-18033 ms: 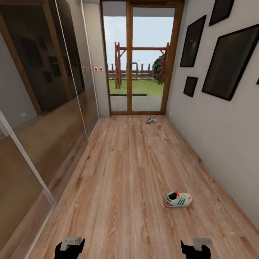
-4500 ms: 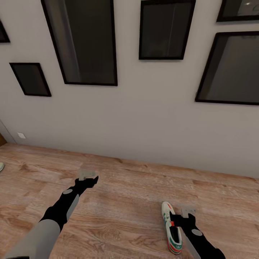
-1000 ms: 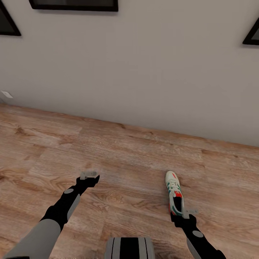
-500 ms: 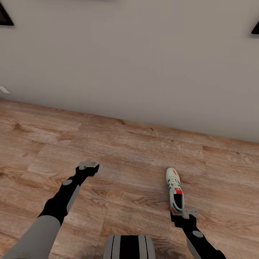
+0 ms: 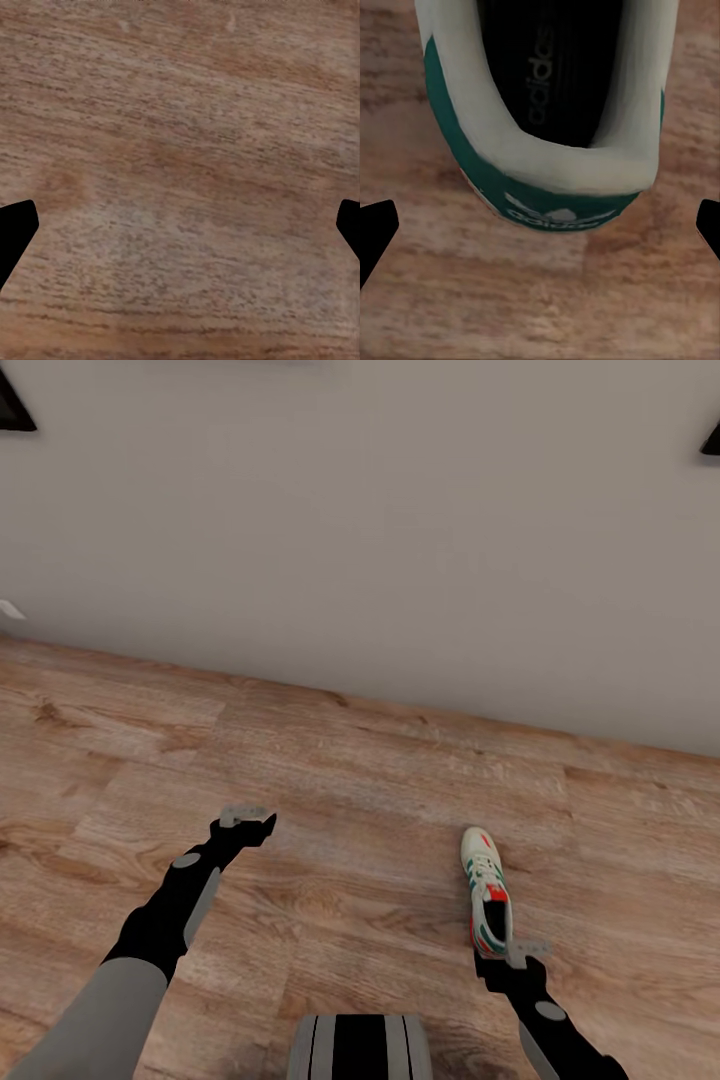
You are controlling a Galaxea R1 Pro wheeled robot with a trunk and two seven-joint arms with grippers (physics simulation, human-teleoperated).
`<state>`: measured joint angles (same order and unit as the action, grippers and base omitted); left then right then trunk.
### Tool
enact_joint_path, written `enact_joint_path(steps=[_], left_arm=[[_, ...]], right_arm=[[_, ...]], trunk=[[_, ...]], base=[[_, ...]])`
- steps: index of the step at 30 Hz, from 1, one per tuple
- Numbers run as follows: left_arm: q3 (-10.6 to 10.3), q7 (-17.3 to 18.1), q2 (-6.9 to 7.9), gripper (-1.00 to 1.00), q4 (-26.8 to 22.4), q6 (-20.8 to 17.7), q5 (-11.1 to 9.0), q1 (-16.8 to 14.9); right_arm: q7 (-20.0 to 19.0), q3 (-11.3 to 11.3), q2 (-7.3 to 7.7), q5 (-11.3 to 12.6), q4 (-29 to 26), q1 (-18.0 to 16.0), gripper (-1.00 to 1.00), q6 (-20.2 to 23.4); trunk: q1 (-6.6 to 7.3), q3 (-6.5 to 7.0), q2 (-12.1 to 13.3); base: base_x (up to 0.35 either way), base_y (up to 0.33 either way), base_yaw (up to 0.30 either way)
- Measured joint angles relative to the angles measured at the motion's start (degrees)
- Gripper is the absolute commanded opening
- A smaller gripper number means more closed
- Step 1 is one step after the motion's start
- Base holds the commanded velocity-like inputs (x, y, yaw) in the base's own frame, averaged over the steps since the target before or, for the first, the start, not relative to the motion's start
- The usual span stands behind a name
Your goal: Pick up the two gym shoes and the two sandals from the corridor floor and place them onto the hallstand (shoe rack) in the corridor, making sure they are on the rack and not on the floor. Arrange them so the two gym shoes are next to each other and the two sandals are next to each other.
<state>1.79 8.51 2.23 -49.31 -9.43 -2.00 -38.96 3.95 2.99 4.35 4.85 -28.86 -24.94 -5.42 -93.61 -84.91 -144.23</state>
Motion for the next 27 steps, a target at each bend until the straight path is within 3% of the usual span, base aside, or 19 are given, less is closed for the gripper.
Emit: enact_joint_path(steps=[10, 27], left_arm=[[0.0, 0.1, -0.01, 1.00, 0.4, 0.1, 0.0, 0.0], [0.0, 0.2, -0.01, 1.00, 0.5, 0.2, -0.1, 0.0]], right_arm=[[0.0, 0.0, 0.00, 0.0, -0.1, 0.0, 1.00, 0.0], [0.0, -0.1, 0.00, 0.0, -0.1, 0.0, 1.00, 0.0]], trunk=[[0.00, 0.00, 0.0], [-0.01, 0.00, 0.0]], base=[[0.173, 0.000, 0.000], [0.018, 0.000, 0.000]])
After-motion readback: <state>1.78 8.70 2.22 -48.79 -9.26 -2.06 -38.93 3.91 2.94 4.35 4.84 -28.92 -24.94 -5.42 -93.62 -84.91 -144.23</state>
